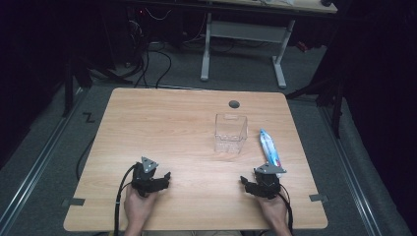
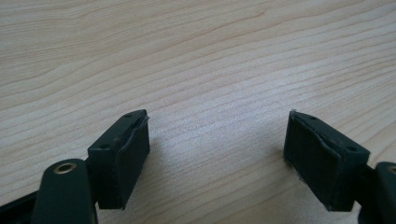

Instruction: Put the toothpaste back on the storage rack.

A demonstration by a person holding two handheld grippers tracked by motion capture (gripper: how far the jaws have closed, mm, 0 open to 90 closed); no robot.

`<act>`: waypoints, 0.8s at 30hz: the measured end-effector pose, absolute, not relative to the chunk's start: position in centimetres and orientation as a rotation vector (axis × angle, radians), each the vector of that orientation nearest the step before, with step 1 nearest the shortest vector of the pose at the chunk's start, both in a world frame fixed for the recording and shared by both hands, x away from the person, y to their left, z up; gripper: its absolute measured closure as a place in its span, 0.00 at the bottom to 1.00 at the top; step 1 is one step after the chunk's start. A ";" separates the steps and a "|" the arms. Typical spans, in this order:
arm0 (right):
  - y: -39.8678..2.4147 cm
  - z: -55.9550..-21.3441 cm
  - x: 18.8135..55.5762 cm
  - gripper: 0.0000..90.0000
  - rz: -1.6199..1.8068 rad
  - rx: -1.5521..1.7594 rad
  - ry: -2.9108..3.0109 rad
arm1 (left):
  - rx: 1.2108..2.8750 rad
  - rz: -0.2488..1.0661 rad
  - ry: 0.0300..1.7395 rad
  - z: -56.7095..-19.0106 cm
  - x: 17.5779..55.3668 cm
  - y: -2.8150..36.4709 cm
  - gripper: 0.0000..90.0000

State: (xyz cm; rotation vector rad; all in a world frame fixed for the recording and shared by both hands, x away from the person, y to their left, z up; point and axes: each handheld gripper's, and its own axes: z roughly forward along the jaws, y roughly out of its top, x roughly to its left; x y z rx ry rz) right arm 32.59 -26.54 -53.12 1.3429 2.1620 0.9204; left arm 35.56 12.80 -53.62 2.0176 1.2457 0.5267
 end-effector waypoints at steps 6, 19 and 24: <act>-26.7 -53.1 32.5 0.40 0.956 1.370 2.162 | 2.019 0.527 1.245 -53.6 35.6 12.8 0.25; -27.3 -52.3 31.8 0.40 1.031 1.363 2.136 | 2.021 0.529 1.246 -53.6 35.6 12.8 0.25; -28.0 -51.7 31.7 0.41 1.059 1.413 2.097 | 2.021 0.528 1.246 -53.6 35.6 12.8 0.25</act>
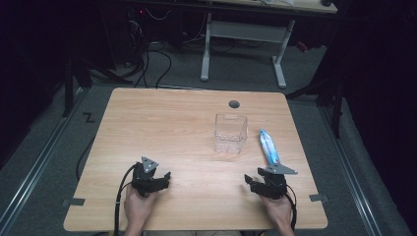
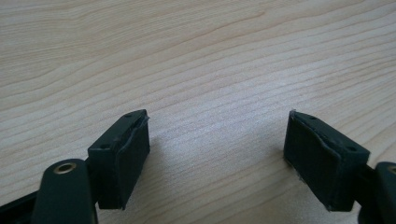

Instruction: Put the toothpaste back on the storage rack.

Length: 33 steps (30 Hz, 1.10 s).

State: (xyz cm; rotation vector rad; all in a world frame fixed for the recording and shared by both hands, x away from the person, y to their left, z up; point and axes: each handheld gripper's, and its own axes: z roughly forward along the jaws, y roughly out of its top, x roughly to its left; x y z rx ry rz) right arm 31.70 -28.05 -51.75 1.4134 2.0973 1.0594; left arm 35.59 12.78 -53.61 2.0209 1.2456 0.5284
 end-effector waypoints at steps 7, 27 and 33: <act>-28.3 -50.9 31.5 0.41 1.093 1.437 2.051 | 2.021 0.529 1.245 -53.6 35.6 12.8 0.25; -30.4 -49.3 31.6 0.38 1.101 1.460 2.005 | 2.021 0.529 1.245 -53.6 35.6 12.8 0.25; -31.1 -48.7 31.8 0.35 1.075 1.465 1.999 | 2.021 0.528 1.245 -53.6 35.6 12.8 0.25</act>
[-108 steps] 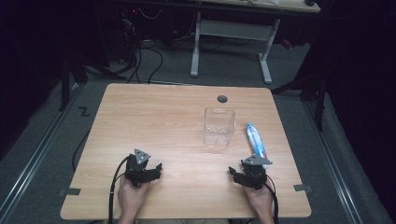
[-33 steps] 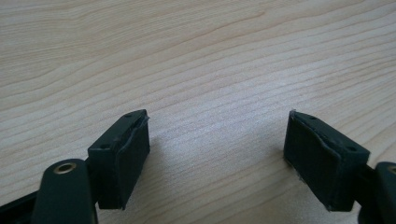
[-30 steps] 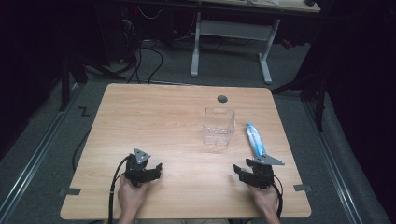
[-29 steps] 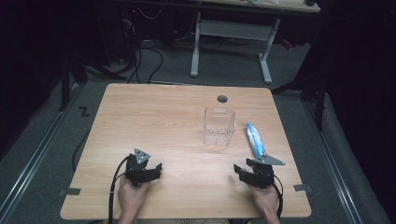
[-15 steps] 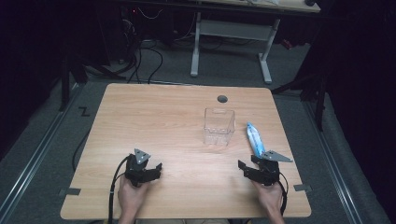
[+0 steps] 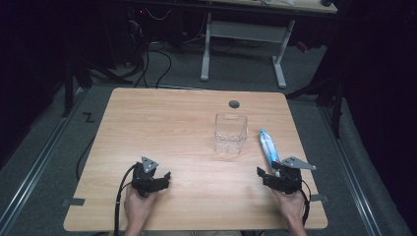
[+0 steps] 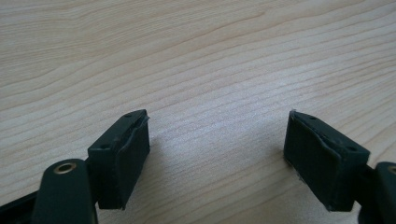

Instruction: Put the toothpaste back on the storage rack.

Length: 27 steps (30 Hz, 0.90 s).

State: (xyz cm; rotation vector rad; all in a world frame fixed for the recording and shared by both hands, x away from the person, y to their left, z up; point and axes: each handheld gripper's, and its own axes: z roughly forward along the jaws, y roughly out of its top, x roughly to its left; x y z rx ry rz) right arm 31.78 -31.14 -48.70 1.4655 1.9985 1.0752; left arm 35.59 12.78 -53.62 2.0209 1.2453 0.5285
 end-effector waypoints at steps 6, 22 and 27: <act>-31.6 -48.7 32.1 0.32 1.042 1.477 2.037 | 2.021 0.528 1.245 -53.6 35.6 12.8 0.25; -32.2 -47.9 32.9 0.36 1.027 1.466 2.046 | 2.021 0.528 1.245 -53.6 35.6 12.8 0.25; -32.4 -47.8 33.3 0.38 1.003 1.478 2.043 | 2.022 0.528 1.245 -53.6 35.6 12.8 0.25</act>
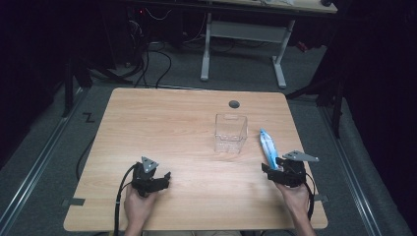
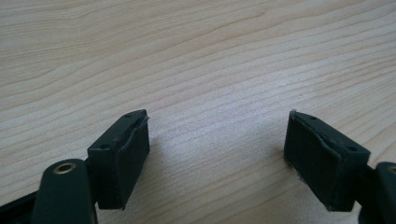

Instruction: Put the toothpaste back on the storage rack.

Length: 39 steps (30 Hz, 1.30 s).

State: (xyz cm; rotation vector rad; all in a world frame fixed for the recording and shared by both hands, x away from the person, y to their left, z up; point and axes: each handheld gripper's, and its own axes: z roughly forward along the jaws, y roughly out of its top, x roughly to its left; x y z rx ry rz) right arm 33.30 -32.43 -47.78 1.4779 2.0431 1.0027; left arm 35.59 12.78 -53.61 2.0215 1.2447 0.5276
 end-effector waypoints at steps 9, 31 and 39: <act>-33.0 -47.2 34.7 0.42 0.970 1.498 2.013 | 2.022 0.527 1.244 -53.6 35.6 12.8 0.25; -33.9 -46.5 38.7 0.51 0.907 1.571 2.022 | 2.022 0.528 1.244 -53.6 35.6 12.8 0.25; -34.0 -46.8 40.0 0.51 0.863 1.599 2.029 | 2.022 0.528 1.244 -53.6 35.6 12.8 0.25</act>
